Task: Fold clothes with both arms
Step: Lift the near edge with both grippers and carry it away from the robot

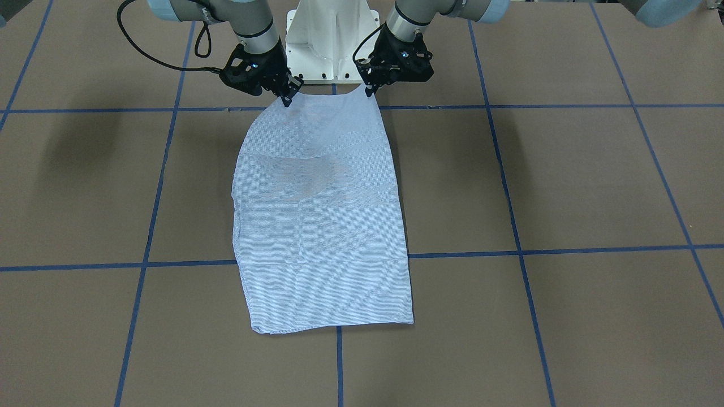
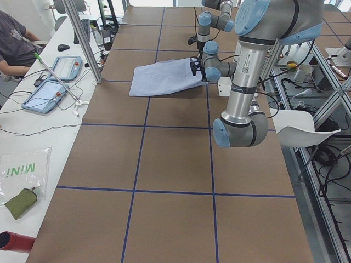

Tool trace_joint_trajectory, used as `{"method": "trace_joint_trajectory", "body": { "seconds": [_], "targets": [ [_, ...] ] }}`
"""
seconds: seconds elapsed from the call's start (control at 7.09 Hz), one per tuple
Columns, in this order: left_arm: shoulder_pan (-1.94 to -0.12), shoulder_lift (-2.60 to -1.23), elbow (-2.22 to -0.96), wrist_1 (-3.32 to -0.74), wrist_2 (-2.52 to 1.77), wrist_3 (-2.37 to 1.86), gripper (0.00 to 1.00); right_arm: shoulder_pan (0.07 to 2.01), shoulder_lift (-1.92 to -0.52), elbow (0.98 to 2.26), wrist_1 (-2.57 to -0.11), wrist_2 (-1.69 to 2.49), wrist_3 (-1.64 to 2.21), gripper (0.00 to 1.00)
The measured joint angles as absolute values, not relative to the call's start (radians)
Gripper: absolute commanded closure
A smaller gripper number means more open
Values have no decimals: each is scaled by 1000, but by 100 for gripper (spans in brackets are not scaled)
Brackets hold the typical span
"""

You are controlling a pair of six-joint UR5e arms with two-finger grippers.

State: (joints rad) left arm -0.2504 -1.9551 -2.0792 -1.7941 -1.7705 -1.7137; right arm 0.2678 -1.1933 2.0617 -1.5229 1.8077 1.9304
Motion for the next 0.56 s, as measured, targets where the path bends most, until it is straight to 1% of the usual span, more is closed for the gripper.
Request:
{"method": "trace_joint_trajectory", "body": {
  "seconds": [0.28, 0.56],
  "targets": [
    [-251, -1955, -2200, -1712, -1814, -1713, 100, 270, -1200, 2149, -1523, 1884, 1930, 100],
    [-242, -1958, -2285, -1655, -1840, -1712, 100, 276, -1206, 2229, -1526, 1951, 1931, 100]
  ]
}}
